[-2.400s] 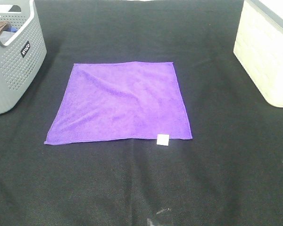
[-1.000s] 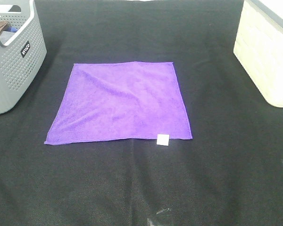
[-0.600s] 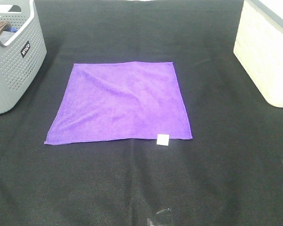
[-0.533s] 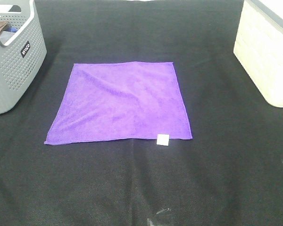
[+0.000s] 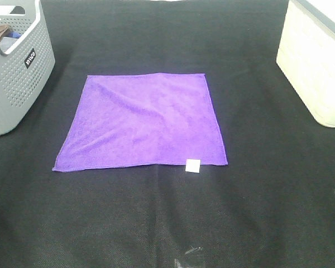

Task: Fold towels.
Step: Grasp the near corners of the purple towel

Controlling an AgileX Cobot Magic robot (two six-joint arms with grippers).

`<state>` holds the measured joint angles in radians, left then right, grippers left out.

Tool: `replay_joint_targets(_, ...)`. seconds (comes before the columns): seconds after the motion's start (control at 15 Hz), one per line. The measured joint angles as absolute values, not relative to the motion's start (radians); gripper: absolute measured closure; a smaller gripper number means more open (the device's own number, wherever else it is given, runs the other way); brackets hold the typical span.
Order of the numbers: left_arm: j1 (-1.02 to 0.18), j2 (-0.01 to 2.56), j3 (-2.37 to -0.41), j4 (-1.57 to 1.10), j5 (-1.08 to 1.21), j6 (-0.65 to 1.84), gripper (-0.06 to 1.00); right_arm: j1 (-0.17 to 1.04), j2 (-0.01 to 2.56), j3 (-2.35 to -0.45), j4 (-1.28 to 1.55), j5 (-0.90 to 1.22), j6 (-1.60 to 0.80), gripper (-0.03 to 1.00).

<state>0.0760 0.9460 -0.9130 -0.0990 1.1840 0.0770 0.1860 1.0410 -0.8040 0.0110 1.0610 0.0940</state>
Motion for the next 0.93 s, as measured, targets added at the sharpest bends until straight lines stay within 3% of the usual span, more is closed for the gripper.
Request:
replay_joint_targets(0.33, 0.070, 1.366, -1.050, -0.192, 0.998, 0.144, -0.05, 0.186, 1.519, -1.123, 0.139, 0.918, -0.023, 0.01)
replay_joint_targets(0.47, -0.013, 1.522, -1.050, -0.238, 0.928, 0.157, -0.05, 0.186, 1.697, -1.246, 0.215, 0.904, -0.070, 0.01)
replay_joint_targets(0.67, -0.101, 1.709, -1.100, -0.250, 0.820, 0.119, -0.05, 0.186, 1.834, -1.314, 0.251, 0.897, -0.119, 0.01)
replay_joint_targets(0.93, -0.110, 1.920, -1.239, -0.253, 0.799, 0.116, -0.05, 0.186, 1.973, -1.325, 0.267, 0.827, -0.129, 0.01)
